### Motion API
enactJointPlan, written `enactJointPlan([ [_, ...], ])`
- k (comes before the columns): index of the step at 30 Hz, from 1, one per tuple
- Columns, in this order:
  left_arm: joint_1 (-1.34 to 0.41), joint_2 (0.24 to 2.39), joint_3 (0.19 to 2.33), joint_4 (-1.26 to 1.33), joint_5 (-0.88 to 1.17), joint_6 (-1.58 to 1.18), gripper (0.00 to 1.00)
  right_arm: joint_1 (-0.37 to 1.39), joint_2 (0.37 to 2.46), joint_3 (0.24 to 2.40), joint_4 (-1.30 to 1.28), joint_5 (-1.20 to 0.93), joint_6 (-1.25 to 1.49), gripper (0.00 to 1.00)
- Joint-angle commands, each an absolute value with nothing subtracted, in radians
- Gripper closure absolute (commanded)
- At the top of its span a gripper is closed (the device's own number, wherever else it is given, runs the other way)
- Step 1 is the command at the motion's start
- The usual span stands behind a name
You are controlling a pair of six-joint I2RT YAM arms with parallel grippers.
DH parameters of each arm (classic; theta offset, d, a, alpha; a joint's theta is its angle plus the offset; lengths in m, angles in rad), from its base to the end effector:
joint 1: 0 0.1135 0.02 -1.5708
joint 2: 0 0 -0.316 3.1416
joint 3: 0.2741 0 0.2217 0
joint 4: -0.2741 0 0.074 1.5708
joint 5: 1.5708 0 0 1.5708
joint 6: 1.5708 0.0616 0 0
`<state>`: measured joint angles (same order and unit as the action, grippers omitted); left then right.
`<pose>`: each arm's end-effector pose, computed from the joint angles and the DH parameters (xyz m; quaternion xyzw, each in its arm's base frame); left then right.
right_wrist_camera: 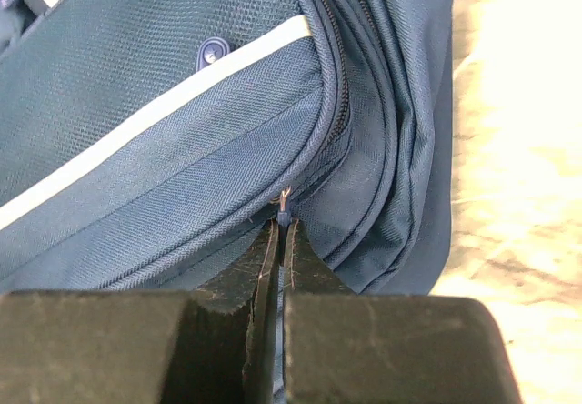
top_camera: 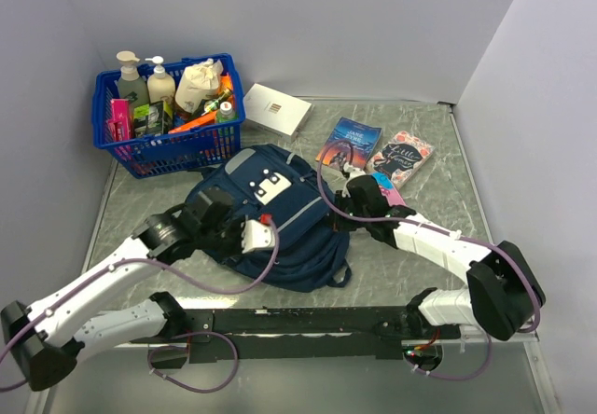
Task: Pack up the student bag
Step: Zip the student bag at the center of the board.
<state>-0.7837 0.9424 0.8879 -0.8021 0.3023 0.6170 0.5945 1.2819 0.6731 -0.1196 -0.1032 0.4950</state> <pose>0.0845 -0.1101 0.3171 0.6372 0.6743 -0.1694 0.3326 0.1955 0.1399 0.2535 -0.0664 0.9092 0.2518 0.3248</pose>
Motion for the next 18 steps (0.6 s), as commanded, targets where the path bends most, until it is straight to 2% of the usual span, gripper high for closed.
enactJointPlan([
  [1,-0.787,0.904,0.813,-0.844,0.333,0.669,0.64,0.586,1.232,0.66,0.038,-0.095,0.483,1.0],
  [4,-0.787,0.894,0.782,-0.743,0.288,0.56,0.35,0.626,1.181,0.603,0.078,-0.129,0.523,1.0],
  [7,-0.787,0.911,0.833,-0.596,0.293,0.409,0.24,0.673,1.155,0.565,0.098,-0.111,0.56,1.0],
  [12,-0.788,0.994,0.929,-0.396,0.282,0.15,0.25,0.706,1.166,0.526,0.159,-0.109,0.595,1.0],
  [18,-0.856,1.112,0.901,-0.25,0.259,0.051,0.22,0.706,1.17,0.523,0.212,-0.136,0.62,1.0],
])
